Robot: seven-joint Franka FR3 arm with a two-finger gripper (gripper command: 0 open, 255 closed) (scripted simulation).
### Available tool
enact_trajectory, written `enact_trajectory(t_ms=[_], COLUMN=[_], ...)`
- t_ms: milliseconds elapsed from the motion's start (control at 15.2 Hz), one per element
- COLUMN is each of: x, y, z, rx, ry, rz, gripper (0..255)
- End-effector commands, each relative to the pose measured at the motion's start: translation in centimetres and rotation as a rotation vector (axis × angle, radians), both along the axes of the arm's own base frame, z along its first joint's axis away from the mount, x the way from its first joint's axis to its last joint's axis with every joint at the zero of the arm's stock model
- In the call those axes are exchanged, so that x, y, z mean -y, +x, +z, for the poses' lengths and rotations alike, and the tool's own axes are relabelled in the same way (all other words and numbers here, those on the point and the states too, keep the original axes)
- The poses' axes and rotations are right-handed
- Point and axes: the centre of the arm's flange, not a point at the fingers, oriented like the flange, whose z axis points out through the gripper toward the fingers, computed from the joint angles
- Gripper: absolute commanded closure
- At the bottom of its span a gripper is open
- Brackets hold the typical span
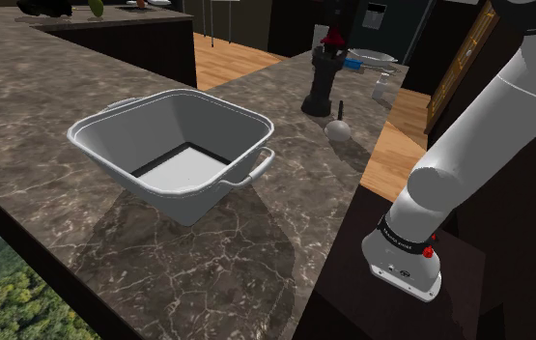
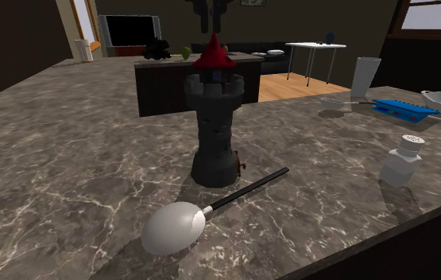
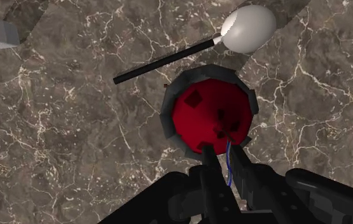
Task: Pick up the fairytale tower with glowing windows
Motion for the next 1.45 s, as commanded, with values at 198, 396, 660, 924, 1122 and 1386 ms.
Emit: enact_trajectory(t_ms=[198, 396, 660, 924, 1122, 1386], x=[0.0, 0.0, 0.0, 0.0, 0.0, 0.0], y=[0.0, 0.0, 0.0, 0.0, 0.0, 0.0], z=[0.0, 1.1, 3.2, 5.3, 6.9, 8.0], rx=[-0.001, -0.001, -0.001, -0.001, -0.001, -0.001], ry=[0.000, 0.000, 0.000, 0.000, 0.000, 0.000], rz=[0.000, 0.000, 0.000, 0.000, 0.000, 0.000], gripper=[255, 255, 255, 255, 255, 255])
